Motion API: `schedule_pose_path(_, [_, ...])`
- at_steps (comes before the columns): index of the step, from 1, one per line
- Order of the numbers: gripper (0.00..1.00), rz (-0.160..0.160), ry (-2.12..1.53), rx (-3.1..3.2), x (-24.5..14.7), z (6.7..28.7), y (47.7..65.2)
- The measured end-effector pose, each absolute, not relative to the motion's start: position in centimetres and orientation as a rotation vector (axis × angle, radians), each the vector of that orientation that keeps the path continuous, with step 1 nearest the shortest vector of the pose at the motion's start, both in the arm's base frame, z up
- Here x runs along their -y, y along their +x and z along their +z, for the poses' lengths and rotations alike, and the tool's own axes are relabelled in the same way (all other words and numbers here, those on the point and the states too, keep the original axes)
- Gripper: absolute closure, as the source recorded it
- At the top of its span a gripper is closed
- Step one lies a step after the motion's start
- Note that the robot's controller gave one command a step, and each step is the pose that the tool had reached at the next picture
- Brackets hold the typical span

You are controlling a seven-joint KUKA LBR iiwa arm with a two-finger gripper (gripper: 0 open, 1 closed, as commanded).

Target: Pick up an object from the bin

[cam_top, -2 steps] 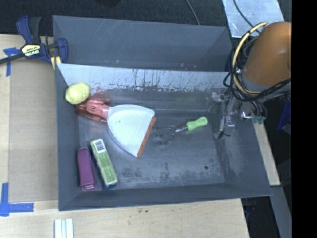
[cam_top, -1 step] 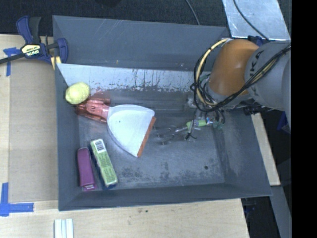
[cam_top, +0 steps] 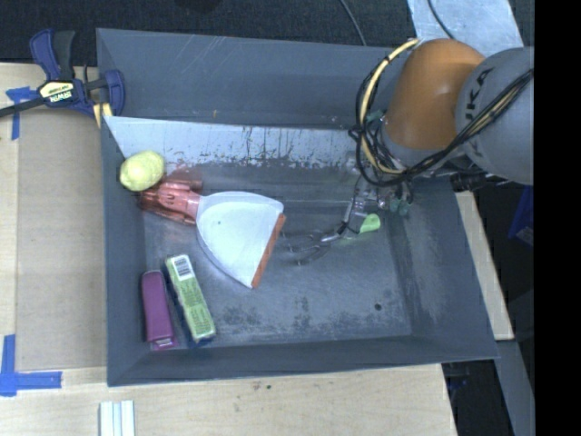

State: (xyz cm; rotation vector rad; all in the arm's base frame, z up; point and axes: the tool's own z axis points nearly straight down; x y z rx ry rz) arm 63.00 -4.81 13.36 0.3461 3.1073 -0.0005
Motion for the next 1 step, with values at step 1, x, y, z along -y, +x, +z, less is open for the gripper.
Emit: schedule_pose_path(1, [0.00,0.001,0.101,-3.145,1.73,9.94,61.77])
